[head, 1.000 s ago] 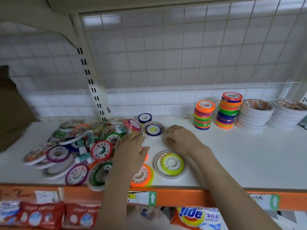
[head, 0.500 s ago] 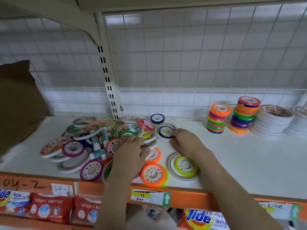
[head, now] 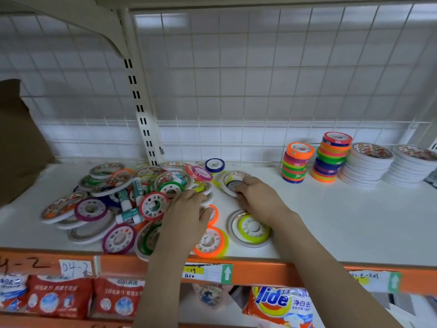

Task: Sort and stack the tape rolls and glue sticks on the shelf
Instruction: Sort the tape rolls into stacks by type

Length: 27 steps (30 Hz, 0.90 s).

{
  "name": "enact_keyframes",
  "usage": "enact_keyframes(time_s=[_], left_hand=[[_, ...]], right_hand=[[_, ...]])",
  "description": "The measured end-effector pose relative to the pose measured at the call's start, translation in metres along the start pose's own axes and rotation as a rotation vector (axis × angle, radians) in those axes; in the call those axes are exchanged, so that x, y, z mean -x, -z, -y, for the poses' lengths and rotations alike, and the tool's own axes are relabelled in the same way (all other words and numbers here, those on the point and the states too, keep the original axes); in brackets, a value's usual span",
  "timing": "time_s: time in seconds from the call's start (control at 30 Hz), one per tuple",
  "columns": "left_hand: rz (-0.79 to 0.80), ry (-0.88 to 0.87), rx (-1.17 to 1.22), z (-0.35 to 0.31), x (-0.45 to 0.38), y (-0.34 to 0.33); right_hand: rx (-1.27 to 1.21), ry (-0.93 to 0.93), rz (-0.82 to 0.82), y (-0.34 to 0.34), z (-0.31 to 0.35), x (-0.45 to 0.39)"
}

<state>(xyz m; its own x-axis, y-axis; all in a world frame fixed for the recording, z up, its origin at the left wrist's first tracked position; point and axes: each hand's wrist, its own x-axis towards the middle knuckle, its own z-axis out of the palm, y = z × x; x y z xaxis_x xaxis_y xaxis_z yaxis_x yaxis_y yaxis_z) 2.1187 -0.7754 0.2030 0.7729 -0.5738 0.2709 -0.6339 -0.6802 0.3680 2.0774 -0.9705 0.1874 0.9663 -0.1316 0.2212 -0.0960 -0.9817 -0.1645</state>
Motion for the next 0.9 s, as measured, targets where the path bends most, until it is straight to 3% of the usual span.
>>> enact_keyframes(time_s=[0.33, 0.6, 0.9], left_hand=[[0.089, -0.127, 0.032, -0.029, 0.003, -0.015], [0.292, -0.265, 0.086, -0.052, 0.015, -0.031], [0.179, -0.329, 0.025, -0.054, 0.015, -0.033]], right_hand=[[-0.084, -0.126, -0.218, 0.016, -0.015, 0.048], [-0.098, -0.228, -0.265, 0.017, -0.026, 0.087], [-0.085, -0.247, -0.258, 0.011, -0.025, 0.099]])
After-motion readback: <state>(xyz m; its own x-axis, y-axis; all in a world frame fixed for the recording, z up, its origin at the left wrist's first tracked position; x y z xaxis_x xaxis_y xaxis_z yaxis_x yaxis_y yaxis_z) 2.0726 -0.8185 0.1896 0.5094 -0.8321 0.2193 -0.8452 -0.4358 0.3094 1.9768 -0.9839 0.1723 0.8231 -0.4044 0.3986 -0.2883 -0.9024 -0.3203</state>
